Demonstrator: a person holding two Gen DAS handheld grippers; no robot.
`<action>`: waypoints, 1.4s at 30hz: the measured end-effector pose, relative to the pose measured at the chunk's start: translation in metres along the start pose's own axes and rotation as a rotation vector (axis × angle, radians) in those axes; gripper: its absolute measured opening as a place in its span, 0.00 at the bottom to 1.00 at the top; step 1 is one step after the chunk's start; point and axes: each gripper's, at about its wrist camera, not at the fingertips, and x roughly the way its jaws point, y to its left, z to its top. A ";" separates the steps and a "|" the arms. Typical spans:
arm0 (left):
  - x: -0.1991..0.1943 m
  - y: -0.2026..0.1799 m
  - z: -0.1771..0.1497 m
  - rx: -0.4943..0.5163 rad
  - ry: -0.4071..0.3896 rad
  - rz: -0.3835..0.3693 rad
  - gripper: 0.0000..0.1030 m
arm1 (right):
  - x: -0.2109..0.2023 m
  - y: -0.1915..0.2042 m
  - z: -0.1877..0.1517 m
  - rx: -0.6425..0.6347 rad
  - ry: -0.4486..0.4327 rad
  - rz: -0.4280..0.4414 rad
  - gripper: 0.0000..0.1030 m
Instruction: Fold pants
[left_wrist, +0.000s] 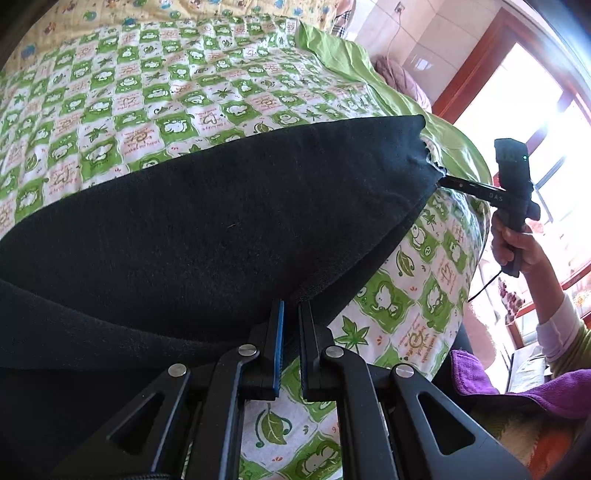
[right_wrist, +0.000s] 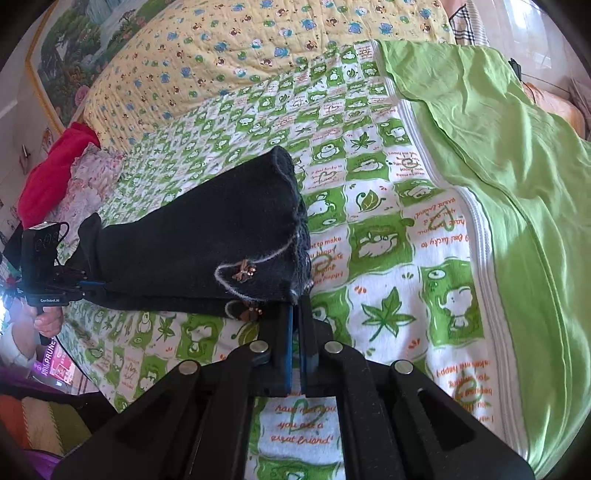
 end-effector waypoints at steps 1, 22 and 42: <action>0.000 0.000 0.000 0.000 -0.001 -0.002 0.06 | -0.002 0.003 0.000 -0.010 0.000 -0.017 0.03; -0.078 0.064 -0.042 -0.331 -0.177 0.091 0.27 | 0.033 0.162 0.022 -0.102 -0.057 0.243 0.71; -0.205 0.199 -0.054 -0.484 -0.323 0.317 0.40 | 0.110 0.281 0.043 -0.216 0.073 0.482 0.71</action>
